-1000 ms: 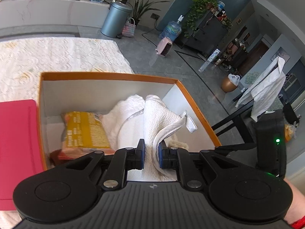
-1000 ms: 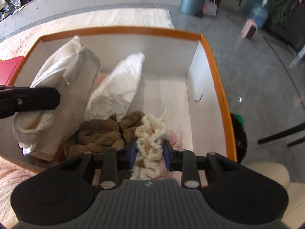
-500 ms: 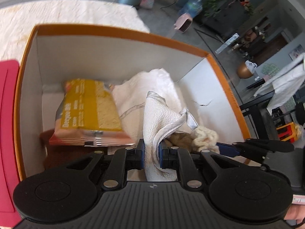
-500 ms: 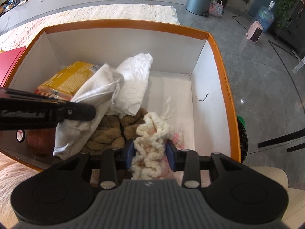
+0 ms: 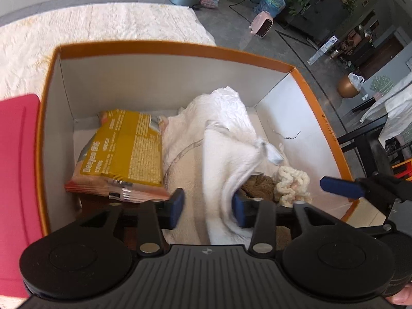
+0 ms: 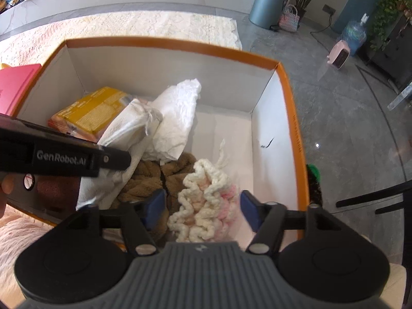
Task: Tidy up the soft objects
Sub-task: 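Open both tools to drop the towel and crocheted piece in the box, then withdraw both tools from the box back over the bed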
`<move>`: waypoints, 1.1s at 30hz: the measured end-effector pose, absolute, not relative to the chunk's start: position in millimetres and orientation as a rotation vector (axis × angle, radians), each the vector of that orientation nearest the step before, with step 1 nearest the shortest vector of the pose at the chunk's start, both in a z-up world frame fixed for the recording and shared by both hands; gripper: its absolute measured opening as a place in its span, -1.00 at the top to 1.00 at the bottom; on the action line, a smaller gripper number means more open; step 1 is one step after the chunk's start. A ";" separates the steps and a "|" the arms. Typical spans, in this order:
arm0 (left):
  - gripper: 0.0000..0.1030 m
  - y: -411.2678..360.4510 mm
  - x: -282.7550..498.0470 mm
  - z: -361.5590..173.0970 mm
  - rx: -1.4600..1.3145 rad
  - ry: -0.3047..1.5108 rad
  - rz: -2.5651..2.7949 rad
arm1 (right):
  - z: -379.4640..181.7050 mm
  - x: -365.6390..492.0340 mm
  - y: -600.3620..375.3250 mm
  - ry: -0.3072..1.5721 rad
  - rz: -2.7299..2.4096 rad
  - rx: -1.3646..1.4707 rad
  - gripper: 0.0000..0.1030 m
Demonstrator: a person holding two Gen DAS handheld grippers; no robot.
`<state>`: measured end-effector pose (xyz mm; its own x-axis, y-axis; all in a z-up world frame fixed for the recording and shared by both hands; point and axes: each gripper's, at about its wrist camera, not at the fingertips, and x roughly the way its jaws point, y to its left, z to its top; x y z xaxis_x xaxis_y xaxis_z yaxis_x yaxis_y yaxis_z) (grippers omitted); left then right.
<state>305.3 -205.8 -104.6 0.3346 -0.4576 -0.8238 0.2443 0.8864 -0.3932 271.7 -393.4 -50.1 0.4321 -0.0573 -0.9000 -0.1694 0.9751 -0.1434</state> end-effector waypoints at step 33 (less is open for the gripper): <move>-0.68 -105.1 165.3 -4.0 -0.097 0.568 -0.387 | 24.8 165.6 -304.8 0.730 0.076 -0.041 -0.73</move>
